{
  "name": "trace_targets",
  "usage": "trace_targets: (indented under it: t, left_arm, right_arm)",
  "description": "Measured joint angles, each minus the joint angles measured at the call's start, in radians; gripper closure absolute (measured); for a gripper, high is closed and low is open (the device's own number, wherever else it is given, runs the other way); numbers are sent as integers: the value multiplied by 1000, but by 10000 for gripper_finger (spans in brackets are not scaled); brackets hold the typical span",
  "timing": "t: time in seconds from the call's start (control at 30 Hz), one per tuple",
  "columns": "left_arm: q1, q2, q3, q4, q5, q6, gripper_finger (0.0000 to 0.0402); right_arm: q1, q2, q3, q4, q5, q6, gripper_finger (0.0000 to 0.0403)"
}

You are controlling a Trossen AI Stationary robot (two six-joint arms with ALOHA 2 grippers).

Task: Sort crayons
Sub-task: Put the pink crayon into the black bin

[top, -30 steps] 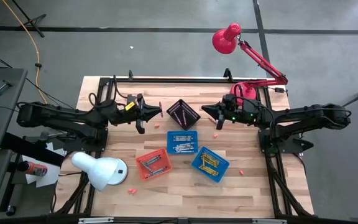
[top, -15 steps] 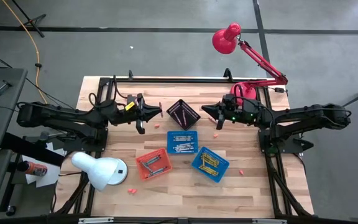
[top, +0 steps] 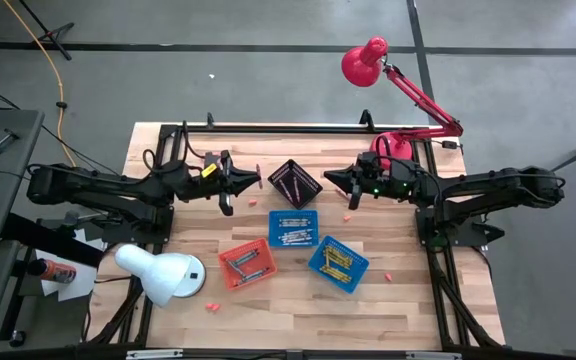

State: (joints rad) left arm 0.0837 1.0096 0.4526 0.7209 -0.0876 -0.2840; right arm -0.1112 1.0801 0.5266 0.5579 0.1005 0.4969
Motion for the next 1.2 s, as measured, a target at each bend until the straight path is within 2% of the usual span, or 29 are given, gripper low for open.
trace_targets:
  t: [0.47,0.63,0.9,1.03,1.2]
  left_arm:
    - [8,6,14,-57,-26,-29,401]
    - [55,90,155,-308,-9,-19,401]
    - [124,388,454,-622,68,53,401]
    - [156,540,541,-675,69,-63,401]
    - [179,673,563,-671,69,-407,401]
  right_arm:
    - [0,0,0,0,0,0,402]
    - [0,0,0,0,0,-1,402]
    - [0,0,0,0,0,-7,402]
    - [0,0,0,0,0,-7,402]
    - [0,0,0,0,0,-7,402]
